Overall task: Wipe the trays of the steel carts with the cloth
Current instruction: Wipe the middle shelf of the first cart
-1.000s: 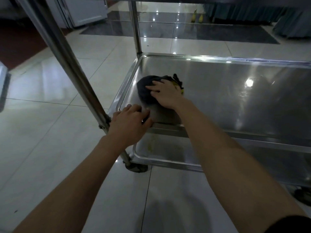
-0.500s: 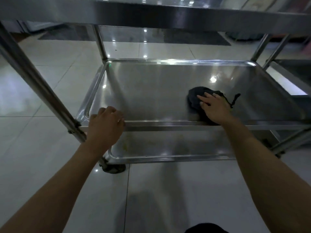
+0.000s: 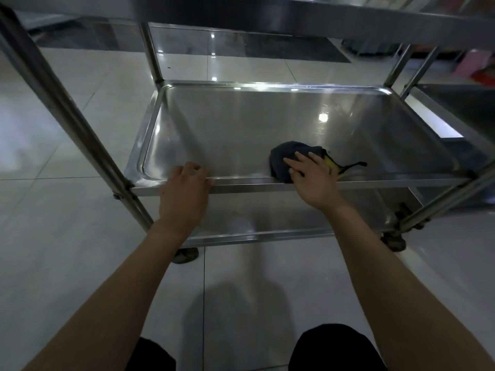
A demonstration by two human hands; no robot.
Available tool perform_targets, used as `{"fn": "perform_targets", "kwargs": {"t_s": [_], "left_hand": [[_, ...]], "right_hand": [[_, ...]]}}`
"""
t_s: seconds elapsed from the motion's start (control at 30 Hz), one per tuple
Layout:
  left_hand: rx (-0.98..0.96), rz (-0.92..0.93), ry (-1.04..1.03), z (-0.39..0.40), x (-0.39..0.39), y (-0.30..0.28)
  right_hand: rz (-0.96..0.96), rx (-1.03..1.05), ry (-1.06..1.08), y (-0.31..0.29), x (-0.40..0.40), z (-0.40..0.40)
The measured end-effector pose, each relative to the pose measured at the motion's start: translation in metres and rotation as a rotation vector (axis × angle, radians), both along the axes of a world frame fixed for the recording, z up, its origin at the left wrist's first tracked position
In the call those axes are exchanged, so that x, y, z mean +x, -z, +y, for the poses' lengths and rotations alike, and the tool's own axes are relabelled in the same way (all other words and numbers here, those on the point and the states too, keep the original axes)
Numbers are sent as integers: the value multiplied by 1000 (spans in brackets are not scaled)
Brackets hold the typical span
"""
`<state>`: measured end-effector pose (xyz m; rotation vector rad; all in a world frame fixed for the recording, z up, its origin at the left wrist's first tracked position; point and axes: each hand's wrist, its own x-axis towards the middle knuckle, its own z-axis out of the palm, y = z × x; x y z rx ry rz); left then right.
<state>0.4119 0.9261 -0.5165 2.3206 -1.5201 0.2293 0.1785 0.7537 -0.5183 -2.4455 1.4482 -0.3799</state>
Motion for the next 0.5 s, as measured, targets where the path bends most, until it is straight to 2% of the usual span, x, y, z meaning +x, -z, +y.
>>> {"fn": "perform_targets", "kwargs": {"t_s": [0.13,0.5], "left_hand": [[18,-79,23,0,1,5],[180,-43,95,-13,-19,8]], "right_hand": [[-8,8,-12,-3,15,18],[78,-30,-41,-1,16,20]]}}
